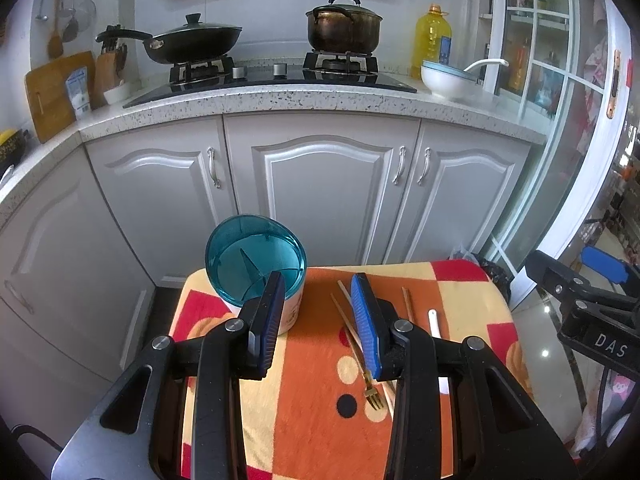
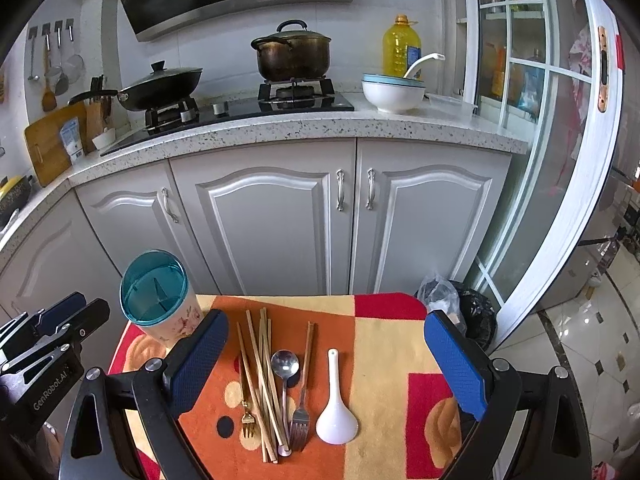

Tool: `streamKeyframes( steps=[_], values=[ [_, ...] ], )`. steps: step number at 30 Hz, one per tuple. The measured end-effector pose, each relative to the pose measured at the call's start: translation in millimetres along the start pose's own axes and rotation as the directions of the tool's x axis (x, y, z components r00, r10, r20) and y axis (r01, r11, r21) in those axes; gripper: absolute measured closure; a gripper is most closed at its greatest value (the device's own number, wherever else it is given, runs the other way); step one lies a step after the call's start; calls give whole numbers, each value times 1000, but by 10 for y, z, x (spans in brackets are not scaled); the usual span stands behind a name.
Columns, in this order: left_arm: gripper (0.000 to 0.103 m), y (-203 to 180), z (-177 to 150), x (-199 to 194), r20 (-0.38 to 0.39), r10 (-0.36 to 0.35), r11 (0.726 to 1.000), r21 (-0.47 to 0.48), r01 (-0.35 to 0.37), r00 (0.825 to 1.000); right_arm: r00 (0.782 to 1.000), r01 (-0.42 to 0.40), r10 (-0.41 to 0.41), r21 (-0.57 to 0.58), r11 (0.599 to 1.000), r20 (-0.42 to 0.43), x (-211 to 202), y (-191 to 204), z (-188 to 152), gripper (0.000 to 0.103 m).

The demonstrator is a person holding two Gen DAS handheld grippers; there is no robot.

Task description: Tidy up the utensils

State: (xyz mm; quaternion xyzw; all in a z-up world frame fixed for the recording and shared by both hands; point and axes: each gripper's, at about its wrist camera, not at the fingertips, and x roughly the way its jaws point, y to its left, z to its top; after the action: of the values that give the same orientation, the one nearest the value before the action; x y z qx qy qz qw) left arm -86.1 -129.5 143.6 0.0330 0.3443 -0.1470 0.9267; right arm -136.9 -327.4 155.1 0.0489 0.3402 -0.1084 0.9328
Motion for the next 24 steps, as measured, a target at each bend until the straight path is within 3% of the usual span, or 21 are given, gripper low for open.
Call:
streamKeyframes(
  steps=[24],
  values=[
    [70, -10, -31, 49, -17, -13, 1000, 3, 13, 1000, 1000, -8, 8, -15, 1000, -26, 72, 65, -34, 5]
  ],
)
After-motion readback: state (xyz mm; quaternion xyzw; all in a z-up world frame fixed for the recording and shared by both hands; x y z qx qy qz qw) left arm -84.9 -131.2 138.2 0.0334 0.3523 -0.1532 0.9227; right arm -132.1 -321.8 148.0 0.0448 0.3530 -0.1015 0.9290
